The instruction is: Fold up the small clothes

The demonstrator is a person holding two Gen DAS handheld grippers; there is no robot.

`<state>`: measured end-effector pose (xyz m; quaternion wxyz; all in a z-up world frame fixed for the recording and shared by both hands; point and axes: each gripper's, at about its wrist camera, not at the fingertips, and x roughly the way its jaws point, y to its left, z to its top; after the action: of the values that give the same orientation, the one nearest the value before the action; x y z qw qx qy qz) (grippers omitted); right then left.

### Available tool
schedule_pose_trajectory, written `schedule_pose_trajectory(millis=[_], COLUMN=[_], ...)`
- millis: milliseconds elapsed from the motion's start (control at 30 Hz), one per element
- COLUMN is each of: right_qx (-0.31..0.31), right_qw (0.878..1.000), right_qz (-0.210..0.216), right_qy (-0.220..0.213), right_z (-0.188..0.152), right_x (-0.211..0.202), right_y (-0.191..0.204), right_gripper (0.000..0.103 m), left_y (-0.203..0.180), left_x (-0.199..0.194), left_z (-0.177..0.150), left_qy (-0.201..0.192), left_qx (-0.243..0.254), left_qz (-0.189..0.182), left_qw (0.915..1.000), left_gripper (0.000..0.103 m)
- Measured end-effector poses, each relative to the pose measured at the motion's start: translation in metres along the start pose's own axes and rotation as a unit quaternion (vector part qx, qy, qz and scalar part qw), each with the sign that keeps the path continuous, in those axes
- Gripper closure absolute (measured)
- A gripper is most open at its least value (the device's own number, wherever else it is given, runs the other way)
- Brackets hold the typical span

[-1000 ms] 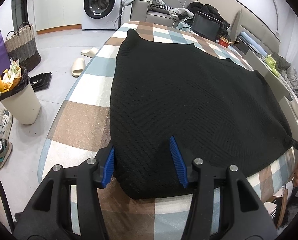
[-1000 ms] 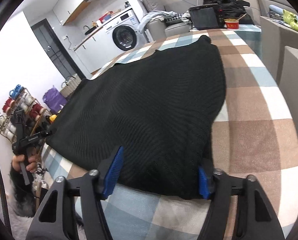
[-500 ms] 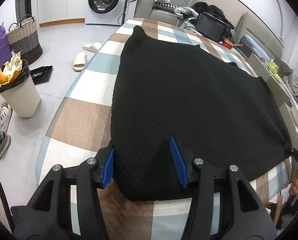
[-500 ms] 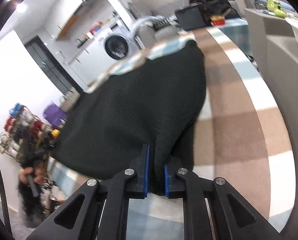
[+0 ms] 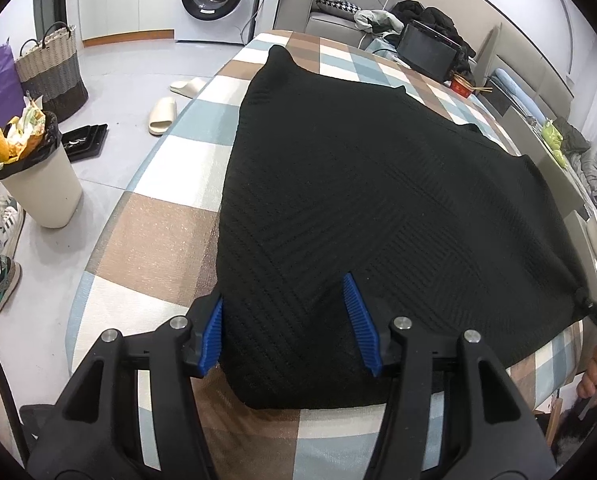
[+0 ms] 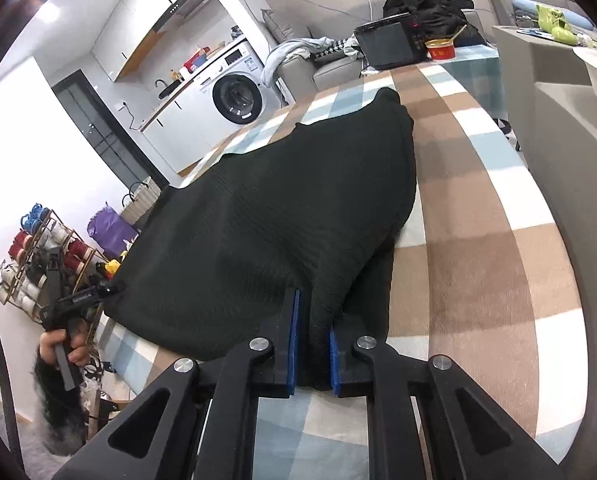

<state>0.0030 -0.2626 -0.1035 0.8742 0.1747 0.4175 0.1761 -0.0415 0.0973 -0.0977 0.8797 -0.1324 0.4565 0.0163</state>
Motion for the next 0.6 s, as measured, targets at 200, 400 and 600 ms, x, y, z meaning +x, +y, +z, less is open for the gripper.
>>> schedule_pose_trajectory(millis=[200,400,600], right_qx=[0.003,-0.008,-0.013], right_qw=[1.0,1.0,1.0], right_qz=[0.007,-0.005,0.006], right_qy=[0.006,0.027,0.026], right_z=[0.0,-0.006,-0.003], right_x=[-0.001,0.0,-0.01], right_y=[-0.002,-0.004,-0.004], right_gripper=[0.091,0.091,0.088], left_y=[-0.001,-0.001,0.007], left_x=[0.0,-0.004,-0.022], left_z=[0.002,0.002,0.004], left_qy=[0.002,0.002,-0.013], left_qx=[0.003,0.01,0.012], left_qz=[0.001,0.015,0.027], left_qw=[1.0,0.9998,0.9995], left_gripper=[0.052,0.052,0.052])
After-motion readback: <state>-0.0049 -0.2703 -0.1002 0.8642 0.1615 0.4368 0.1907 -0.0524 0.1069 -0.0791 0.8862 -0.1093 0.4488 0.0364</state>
